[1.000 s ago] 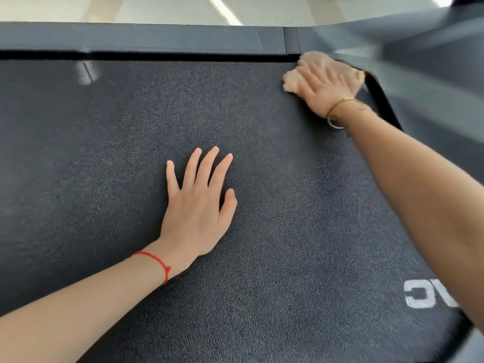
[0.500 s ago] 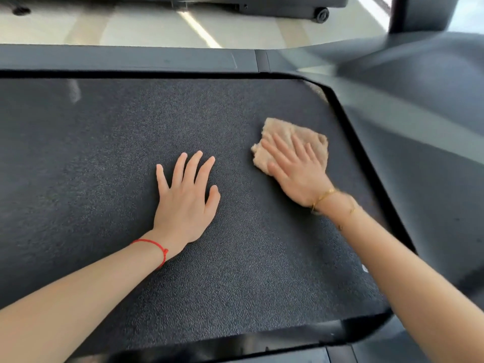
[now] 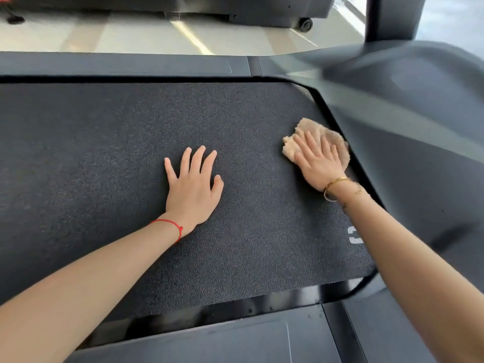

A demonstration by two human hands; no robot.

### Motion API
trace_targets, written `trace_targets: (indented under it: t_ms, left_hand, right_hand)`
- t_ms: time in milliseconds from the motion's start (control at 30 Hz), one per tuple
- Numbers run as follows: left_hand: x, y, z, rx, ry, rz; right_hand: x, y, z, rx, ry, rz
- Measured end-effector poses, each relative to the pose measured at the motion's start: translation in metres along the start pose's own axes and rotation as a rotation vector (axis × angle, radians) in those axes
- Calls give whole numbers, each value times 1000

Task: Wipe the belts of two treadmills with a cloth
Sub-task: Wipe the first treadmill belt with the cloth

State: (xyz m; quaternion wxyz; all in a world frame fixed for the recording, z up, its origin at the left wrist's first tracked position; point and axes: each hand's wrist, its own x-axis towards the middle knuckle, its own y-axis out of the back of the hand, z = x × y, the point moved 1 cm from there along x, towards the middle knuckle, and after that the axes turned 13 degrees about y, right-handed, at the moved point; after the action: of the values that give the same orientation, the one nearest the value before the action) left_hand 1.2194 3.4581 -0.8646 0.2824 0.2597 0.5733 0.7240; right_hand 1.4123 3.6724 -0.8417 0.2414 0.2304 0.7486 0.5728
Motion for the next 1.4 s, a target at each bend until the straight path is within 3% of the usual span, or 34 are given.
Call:
trace_targets:
  t_ms: [267, 367, 500, 567, 700, 967, 1067, 1233, 1400]
  left_hand:
    - [-4, 1, 0, -20, -14, 5]
    - [-5, 2, -3, -20, -30, 0]
    - [-8, 2, -5, -39, -33, -6]
    - [-10, 3, -6, -41, -36, -6]
    - [-18, 4, -11, -42, -68, -7]
    - [-42, 12, -39, -94, -148, -37]
    - [-51, 17, -54, -75, -141, -39]
    - [-60, 22, -73, -56, -93, -35]
    - [-64, 22, -96, -45, -6, -17]
  right_hand:
    - [-123, -38, -83, -22, 408, -13]
    - [-115, -30, -62, 15, 348, -4]
    - [-91, -9, -9, 12, 21, 16]
    - [-93, -6, -1, 12, -33, 8]
    - [-122, -14, -24, 24, -6, 2]
    - [-205, -41, -87, 17, 349, -52]
    - [-189, -34, -76, 6, 361, -21]
    - [-109, -23, -64, 15, 124, 5]
    - [-70, -36, -122, 54, 275, -50]
